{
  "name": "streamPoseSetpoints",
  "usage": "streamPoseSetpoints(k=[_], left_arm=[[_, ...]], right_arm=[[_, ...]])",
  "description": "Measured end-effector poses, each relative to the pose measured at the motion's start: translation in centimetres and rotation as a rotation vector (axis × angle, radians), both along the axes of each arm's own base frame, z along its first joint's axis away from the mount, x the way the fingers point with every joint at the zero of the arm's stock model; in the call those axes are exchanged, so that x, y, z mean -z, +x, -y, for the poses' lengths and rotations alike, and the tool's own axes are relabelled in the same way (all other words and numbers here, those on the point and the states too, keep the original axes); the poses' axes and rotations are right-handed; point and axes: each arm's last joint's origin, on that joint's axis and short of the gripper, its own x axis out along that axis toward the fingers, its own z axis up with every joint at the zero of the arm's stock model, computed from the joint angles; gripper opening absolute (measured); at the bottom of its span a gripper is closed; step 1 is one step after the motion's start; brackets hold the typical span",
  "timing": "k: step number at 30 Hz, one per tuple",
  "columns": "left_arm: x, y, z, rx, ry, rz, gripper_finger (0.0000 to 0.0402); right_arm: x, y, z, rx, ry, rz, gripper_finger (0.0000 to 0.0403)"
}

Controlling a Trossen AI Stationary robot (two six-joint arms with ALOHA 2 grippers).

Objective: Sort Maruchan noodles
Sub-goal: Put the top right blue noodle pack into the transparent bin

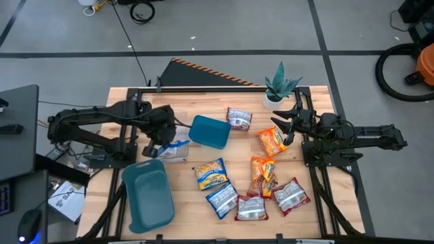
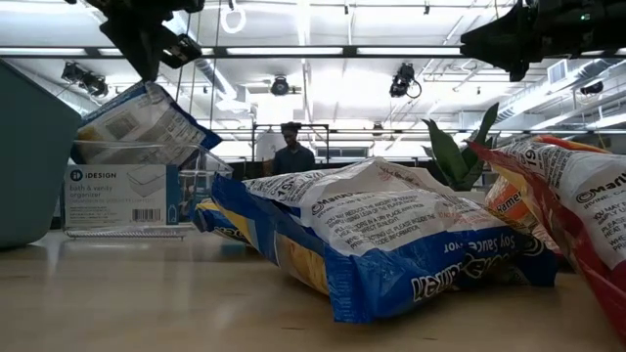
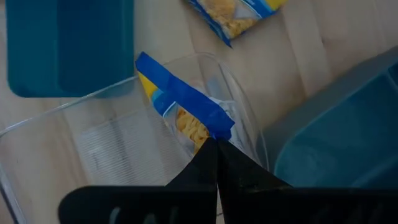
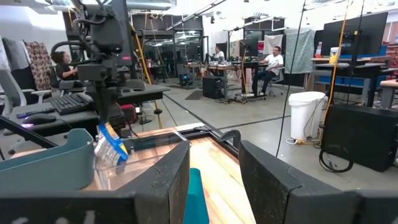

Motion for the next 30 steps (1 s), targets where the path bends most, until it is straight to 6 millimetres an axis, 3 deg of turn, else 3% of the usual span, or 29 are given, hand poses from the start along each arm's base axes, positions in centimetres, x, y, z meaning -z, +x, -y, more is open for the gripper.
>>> streamPoseSetpoints(k=[17, 24, 30], left_arm=[[0.0, 0.0, 0.2, 0.022, 0.045, -0.002, 0.0002], [0.3, -1.0, 0.2, 0.079, 0.083, -0.108, 0.0002], [0.2, -0.5, 0.1, 0.1, 0.101, -0.053, 0.0003]], right_arm=[[0.0, 0.0, 0.0, 0.0, 0.001, -0.001, 0.0144], [0.0, 0.0, 0.0, -0.001, 0.006, 0.001, 0.0144], [0.0, 0.0, 0.0, -0.001, 0.006, 0.001, 0.0144]])
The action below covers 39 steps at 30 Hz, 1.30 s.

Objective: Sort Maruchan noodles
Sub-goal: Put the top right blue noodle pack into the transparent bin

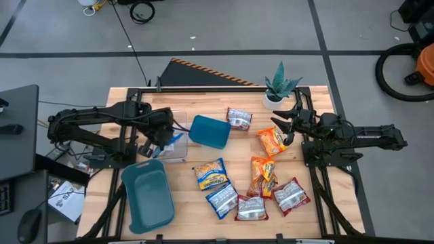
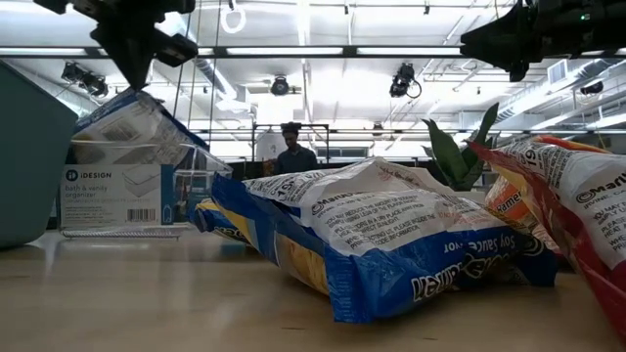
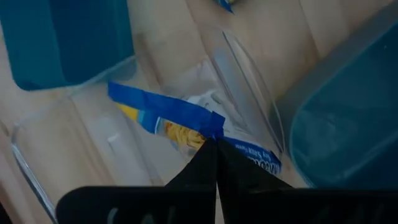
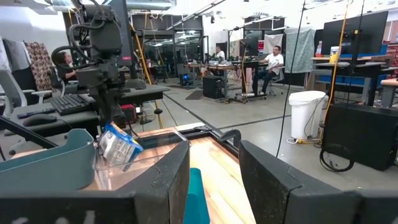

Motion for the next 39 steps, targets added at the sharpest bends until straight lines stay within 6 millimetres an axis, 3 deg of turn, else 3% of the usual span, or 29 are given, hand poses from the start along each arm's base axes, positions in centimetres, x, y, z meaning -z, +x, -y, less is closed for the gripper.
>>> streamPoseSetpoints(k=[8, 17, 39], left_arm=[[-0.3, 0.8, -0.1, 0.102, 0.045, 0.088, 0.0003], [0.4, 0.4, 0.0, 0.42, 0.121, -0.004, 0.0003], [0.1, 2.1, 0.6, 0.429, 0.095, 0.147, 0.0004]], right_arm=[[0.0, 0.0, 0.0, 0.0, 0.0, 0.0, 0.0144], [0.0, 0.0, 0.0, -0.001, 0.0, -0.001, 0.0144], [0.0, 0.0, 0.0, -0.001, 0.001, -0.001, 0.0144]])
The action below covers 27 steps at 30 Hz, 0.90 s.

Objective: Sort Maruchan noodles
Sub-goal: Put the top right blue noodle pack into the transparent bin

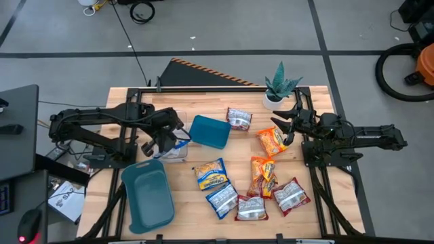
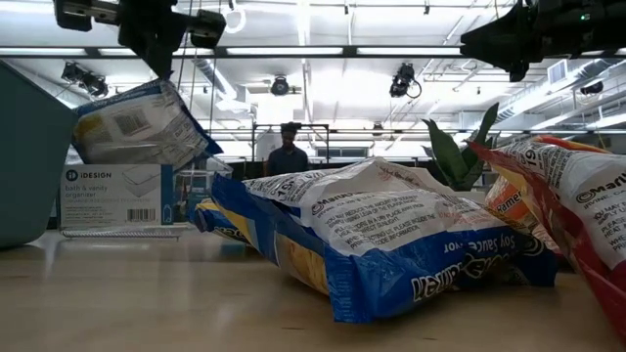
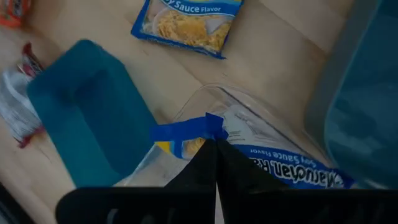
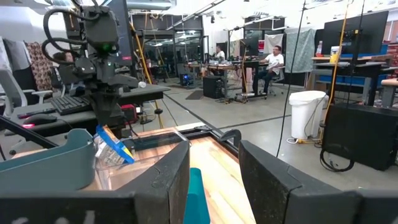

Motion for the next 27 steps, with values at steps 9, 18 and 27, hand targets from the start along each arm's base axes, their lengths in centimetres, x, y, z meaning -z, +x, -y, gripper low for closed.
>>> streamPoseSetpoints(k=[9, 18, 27], left_arm=[[1.0, 0.3, 0.0, -0.141, -0.066, -0.117, 0.0004], [2.9, 2.4, -0.3, -0.094, -0.047, -0.165, 0.0005], [4.4, 4.3, -0.5, -0.2, -0.063, -0.166, 0.0017]], right_arm=[[0.0, 0.0, 0.0, 0.0, 0.0, 0.0, 0.0144], [0.0, 0.2, 0.0, -0.005, -0.001, -0.001, 0.0144], [0.1, 0.4, 0.0, 0.0, -0.003, -0.013, 0.0144]])
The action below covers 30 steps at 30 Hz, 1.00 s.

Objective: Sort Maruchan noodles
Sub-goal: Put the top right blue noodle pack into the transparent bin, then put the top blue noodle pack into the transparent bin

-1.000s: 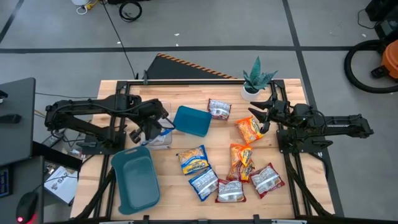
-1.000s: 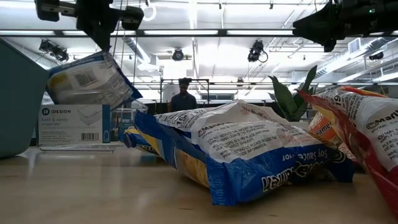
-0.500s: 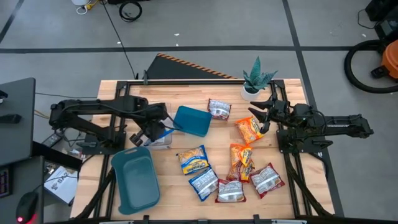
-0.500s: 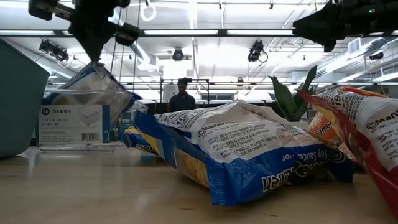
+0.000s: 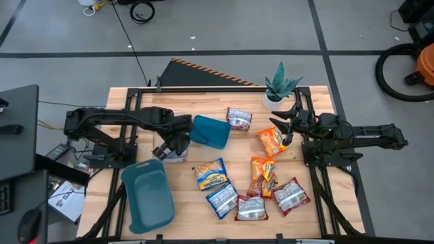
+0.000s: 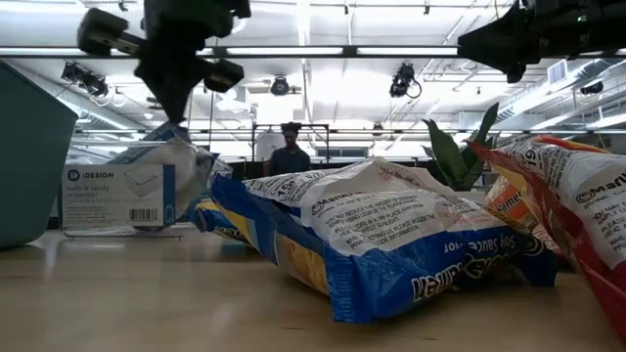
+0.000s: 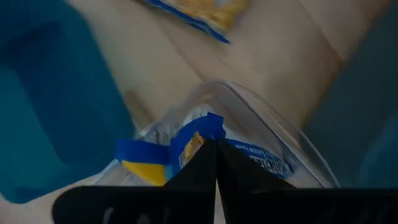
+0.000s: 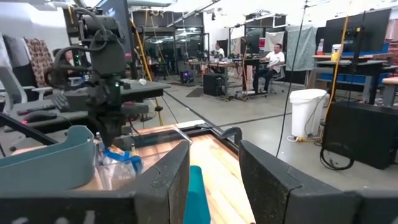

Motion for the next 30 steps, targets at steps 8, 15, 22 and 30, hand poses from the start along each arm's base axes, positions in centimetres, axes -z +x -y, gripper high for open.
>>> streamPoseSetpoints(k=[8, 15, 22, 30], left_arm=[[-0.6, 0.8, -0.3, -0.215, -0.041, 0.095, 0.0097], [-0.4, 0.1, 0.0, -0.33, -0.076, 0.017, 0.0134], [-0.2, -0.3, 0.0, -0.547, -0.119, -0.053, 0.0133], [-0.5, 0.7, 0.6, -0.638, -0.139, 0.047, 0.0133]], right_arm=[[0.0, 0.0, 0.0, 0.001, -0.001, 0.004, 0.0144], [0.0, 0.0, 0.0, 0.0, -0.001, 0.003, 0.0144], [0.0, 0.0, 0.0, 0.0, -0.001, 0.003, 0.0144], [0.0, 0.0, 0.0, 0.0, 0.002, 0.005, 0.0144]])
